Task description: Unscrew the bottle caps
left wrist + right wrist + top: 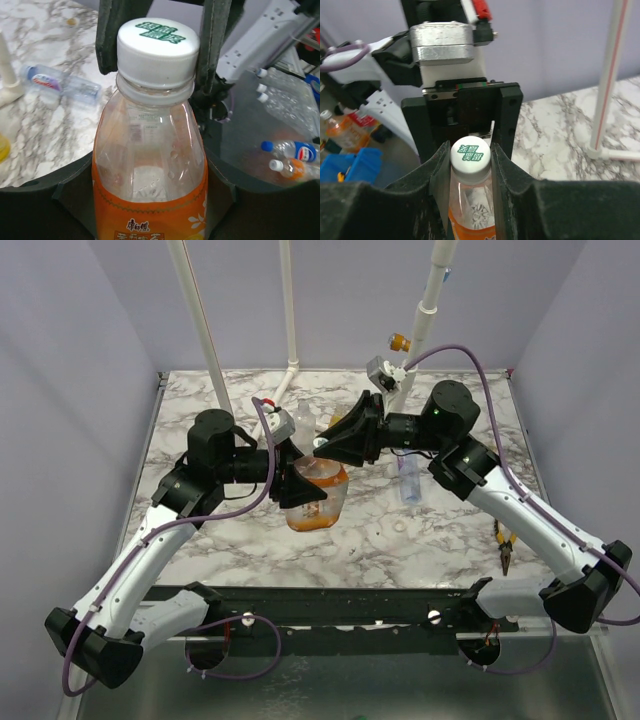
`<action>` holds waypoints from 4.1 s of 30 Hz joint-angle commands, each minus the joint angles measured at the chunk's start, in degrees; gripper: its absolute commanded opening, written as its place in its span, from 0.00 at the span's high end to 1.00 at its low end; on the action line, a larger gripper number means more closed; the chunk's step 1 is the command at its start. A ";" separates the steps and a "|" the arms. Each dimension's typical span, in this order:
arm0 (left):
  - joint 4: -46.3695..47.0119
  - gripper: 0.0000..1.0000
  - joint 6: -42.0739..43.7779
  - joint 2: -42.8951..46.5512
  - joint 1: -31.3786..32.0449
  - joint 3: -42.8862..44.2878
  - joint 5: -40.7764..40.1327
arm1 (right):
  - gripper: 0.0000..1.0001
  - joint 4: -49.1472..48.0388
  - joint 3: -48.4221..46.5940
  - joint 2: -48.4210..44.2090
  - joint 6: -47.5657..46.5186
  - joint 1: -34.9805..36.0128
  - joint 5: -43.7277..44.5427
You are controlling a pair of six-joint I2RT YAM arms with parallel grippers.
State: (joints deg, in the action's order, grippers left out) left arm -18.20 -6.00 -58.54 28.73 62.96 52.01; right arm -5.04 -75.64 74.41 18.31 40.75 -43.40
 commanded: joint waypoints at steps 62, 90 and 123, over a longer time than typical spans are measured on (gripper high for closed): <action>2.63 1.00 5.39 -1.28 0.62 -1.75 -24.32 | 0.54 13.94 -12.38 11.63 5.64 0.70 16.52; 8.13 1.00 -6.44 0.41 0.62 0.39 8.50 | 0.89 -2.93 -5.00 2.41 3.54 0.63 -6.14; 7.48 1.00 5.56 1.79 0.62 -2.50 -18.49 | 0.12 17.94 -18.50 5.10 0.16 0.74 21.74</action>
State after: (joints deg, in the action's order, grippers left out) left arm -9.50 -5.89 -57.10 29.39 60.93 46.54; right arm 6.48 -89.32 76.40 17.82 40.93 -32.60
